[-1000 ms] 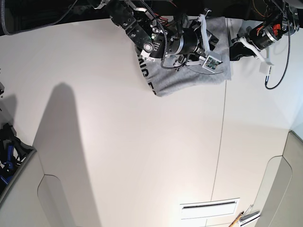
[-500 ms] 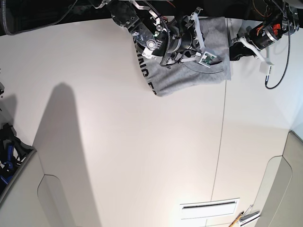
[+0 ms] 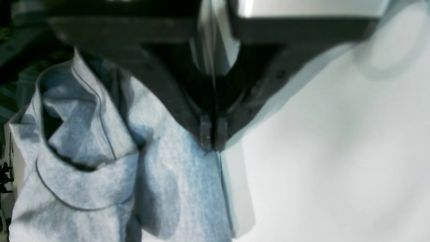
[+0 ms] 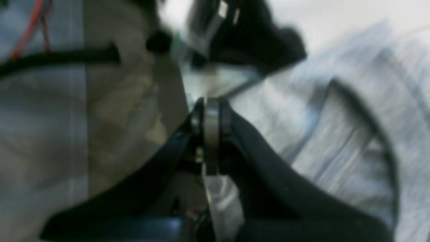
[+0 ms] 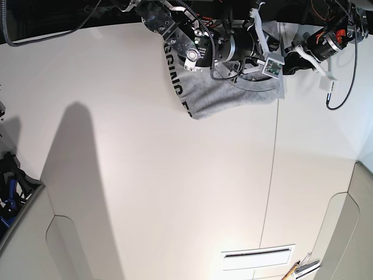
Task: Fold the T-shirt properly
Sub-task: 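Press and smooth the folded grey shirt with the right gripper, then grasp the folded shirt with both grippers and lift it slightly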
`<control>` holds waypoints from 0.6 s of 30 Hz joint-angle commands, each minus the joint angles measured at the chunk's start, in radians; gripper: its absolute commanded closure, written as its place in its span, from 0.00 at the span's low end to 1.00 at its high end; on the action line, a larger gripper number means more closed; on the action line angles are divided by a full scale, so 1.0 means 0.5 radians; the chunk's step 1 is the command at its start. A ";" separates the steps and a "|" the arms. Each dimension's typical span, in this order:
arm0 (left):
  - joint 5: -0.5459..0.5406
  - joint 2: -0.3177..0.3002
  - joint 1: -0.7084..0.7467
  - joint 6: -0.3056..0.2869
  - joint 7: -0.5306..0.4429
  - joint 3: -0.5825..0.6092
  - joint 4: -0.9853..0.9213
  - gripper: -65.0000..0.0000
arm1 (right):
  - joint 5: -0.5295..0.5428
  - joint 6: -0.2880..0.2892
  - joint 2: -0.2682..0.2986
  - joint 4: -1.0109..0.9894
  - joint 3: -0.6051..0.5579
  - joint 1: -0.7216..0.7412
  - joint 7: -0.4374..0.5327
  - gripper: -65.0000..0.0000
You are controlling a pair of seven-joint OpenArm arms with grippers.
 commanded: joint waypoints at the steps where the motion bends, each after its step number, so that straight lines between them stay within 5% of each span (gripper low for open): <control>1: 0.018 -0.016 0.018 0.006 0.047 -0.002 0.011 0.96 | 0.030 0.008 -0.024 0.031 -0.003 0.022 0.063 1.00; 5: 0.018 -0.016 0.018 0.006 0.047 -0.003 0.011 0.96 | -0.165 -0.021 -0.024 0.037 -0.003 0.021 0.079 1.00; 12: 0.015 -0.016 0.016 0.006 0.011 -0.003 0.011 0.96 | -0.751 -0.449 0.023 0.188 0.005 0.015 0.093 1.00; 18: -0.002 -0.017 0.017 0.006 0.008 -0.003 0.011 0.96 | -0.760 -0.465 0.050 0.323 0.224 0.190 -0.154 1.00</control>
